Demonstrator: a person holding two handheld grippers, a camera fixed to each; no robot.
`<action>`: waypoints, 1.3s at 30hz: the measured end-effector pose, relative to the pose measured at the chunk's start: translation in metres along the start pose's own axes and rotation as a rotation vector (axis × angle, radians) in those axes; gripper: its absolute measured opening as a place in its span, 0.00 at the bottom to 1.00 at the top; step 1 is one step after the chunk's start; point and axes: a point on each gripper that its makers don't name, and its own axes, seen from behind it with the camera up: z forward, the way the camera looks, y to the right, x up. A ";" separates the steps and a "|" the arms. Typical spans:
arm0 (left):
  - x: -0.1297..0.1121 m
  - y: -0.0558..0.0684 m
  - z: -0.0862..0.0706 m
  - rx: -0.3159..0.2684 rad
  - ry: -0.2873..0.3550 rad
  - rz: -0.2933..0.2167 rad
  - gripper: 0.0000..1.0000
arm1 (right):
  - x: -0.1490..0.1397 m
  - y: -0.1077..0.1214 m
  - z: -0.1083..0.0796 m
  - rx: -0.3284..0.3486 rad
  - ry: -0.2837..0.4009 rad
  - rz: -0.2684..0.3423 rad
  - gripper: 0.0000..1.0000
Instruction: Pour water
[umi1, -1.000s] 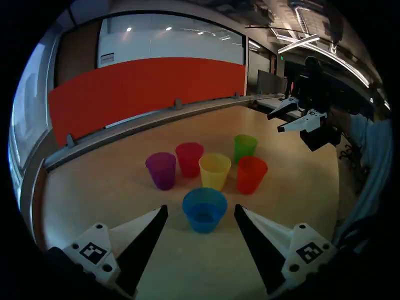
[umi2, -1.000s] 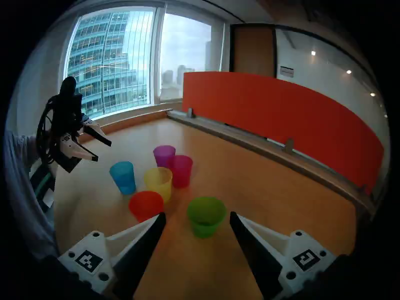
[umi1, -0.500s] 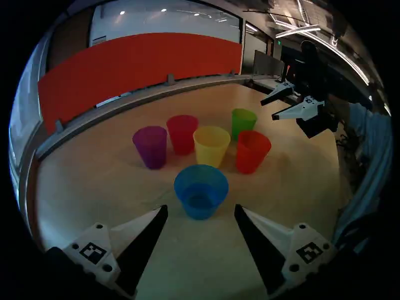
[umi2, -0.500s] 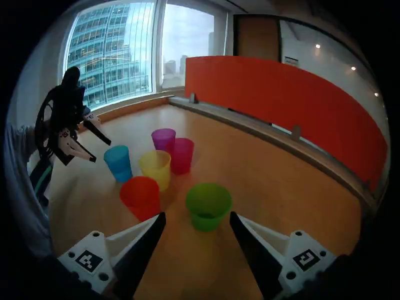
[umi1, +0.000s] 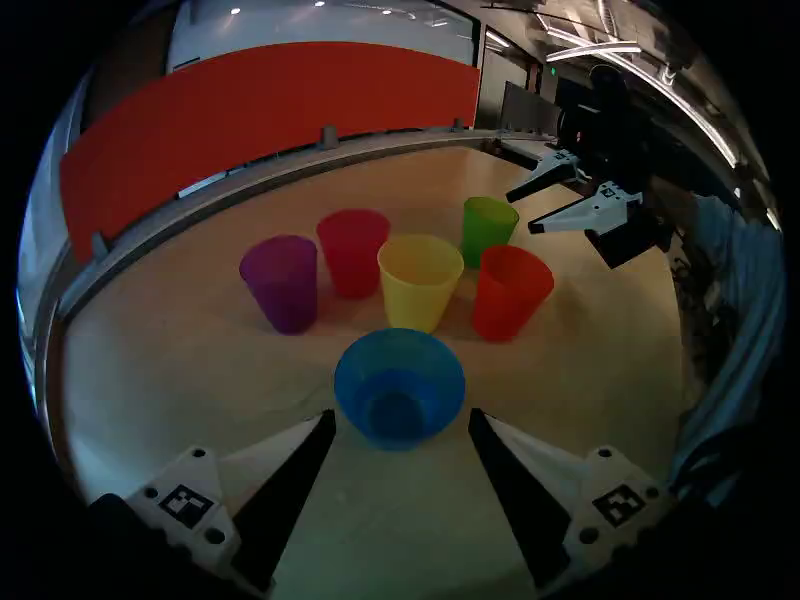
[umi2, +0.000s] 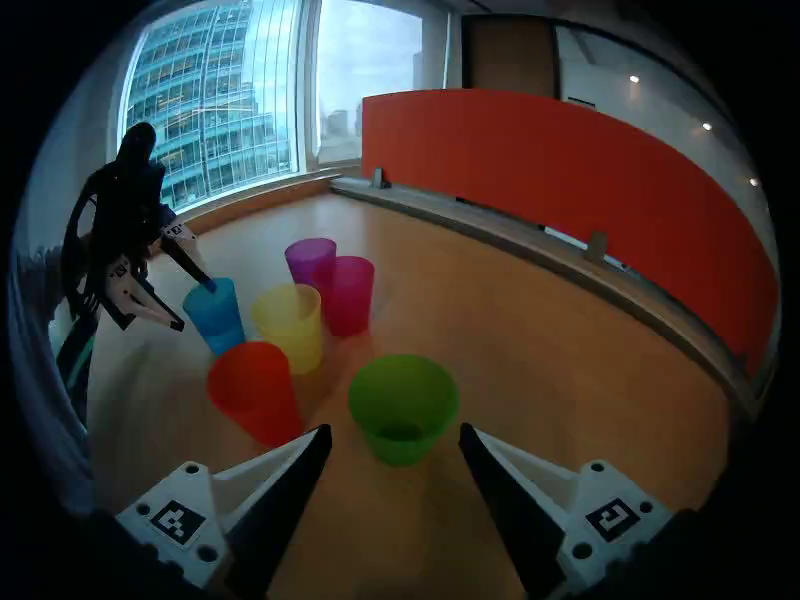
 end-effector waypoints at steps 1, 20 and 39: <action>0.000 0.000 0.002 -0.001 -0.006 -0.003 1.00 | 0.000 0.000 0.001 0.001 -0.002 0.001 0.99; 0.019 0.002 0.022 -0.019 0.021 0.013 0.99 | -0.003 0.005 0.011 0.010 -0.015 0.004 0.99; 0.019 0.000 0.024 -0.009 0.021 0.030 0.91 | -0.002 0.006 0.026 0.005 -0.018 -0.003 0.99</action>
